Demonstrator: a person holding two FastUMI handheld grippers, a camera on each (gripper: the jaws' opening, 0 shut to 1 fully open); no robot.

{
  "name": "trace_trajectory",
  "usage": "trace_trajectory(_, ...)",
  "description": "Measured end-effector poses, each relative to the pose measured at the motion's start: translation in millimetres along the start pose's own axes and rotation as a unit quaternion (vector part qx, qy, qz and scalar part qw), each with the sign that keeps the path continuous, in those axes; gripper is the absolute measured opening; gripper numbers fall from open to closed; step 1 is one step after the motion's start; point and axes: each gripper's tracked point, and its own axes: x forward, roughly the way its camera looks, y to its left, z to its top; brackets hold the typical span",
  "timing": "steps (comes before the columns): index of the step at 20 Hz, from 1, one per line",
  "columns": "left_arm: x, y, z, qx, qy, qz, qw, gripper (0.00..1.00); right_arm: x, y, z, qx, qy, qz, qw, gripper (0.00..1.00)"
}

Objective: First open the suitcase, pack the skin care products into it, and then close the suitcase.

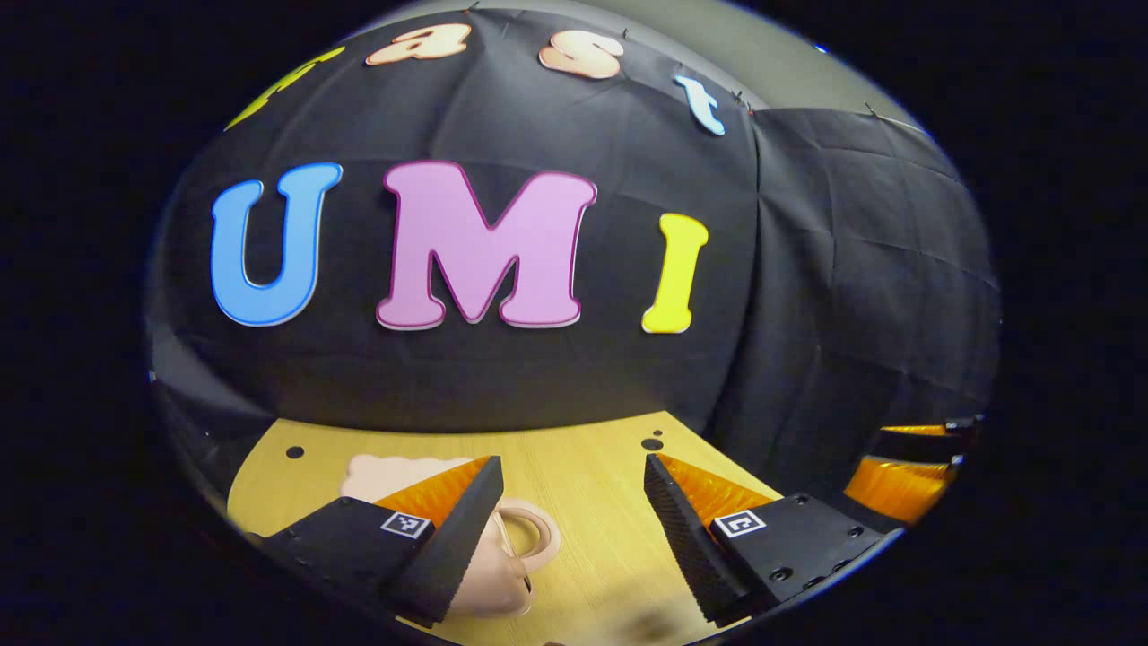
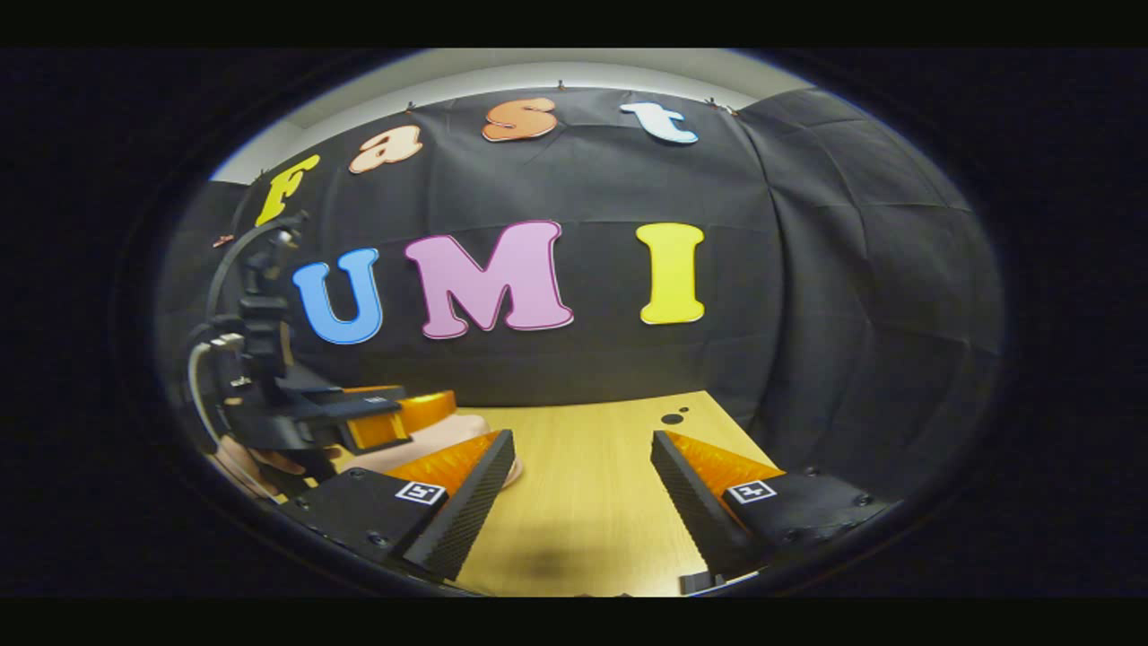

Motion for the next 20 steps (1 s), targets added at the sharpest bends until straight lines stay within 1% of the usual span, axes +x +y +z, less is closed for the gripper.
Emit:
trace_trajectory(2, -40.5, 9.6, 22.6, -0.011, -0.026, 0.012, 1.0, 0.99, -4.2, 14.7, 3.8, -0.008, -0.008, 0.01, 1.0, 0.97)
trace_trajectory(4, -69.7, 21.8, 36.2, -0.026, -0.057, 0.039, 0.997, 0.99, -8.4, 29.1, 8.9, -0.018, -0.02, 0.02, 0.999, 0.97)
trace_trajectory(5, -86.6, 33.5, 40.1, -0.029, -0.073, 0.06, 0.995, 0.99, -10.4, 38.3, 10.7, -0.023, -0.027, 0.027, 0.999, 0.97)
trace_trajectory(6, -108.5, 51.6, 48.2, -0.03, -0.098, 0.098, 0.99, 0.99, -12.3, 45.0, 10.9, -0.027, -0.032, 0.033, 0.999, 0.97)
trace_trajectory(7, -127.0, 63.7, 55.2, -0.031, -0.123, 0.124, 0.984, 0.99, -14.6, 52.8, 12.0, -0.029, -0.037, 0.037, 0.998, 0.97)
trace_trajectory(8, -142.9, 76.1, 59.7, -0.032, -0.138, 0.137, 0.98, 0.98, -15.0, 60.1, 13.2, -0.033, -0.043, 0.042, 0.998, 0.97)
trace_trajectory(9, -153.1, 82.6, 57.3, -0.034, -0.137, 0.143, 0.98, 0.96, -14.2, 67.5, 11.0, -0.039, -0.044, 0.045, 0.997, 0.97)
trace_trajectory(11, -167.4, 100.2, 48.1, -0.026, -0.124, 0.163, 0.979, 0.96, -15.8, 82.2, 7.0, -0.053, -0.04, 0.055, 0.996, 0.98)
trace_trajectory(15, -182.9, 131.6, 33.6, 0.012, -0.112, 0.194, 0.975, 0.96, -22.6, 107.7, 5.7, -0.078, -0.051, 0.07, 0.993, 0.98)
trace_trajectory(17, -182.9, 132.0, 26.1, 0.022, -0.105, 0.189, 0.976, 0.96, -22.6, 113.1, 3.3, -0.086, -0.052, 0.067, 0.993, 0.98)
trace_trajectory(20, -181.9, 128.6, 32.9, 0.029, -0.115, 0.174, 0.978, 0.96, -25.6, 115.8, 8.0, -0.076, -0.062, 0.059, 0.993, 0.98)
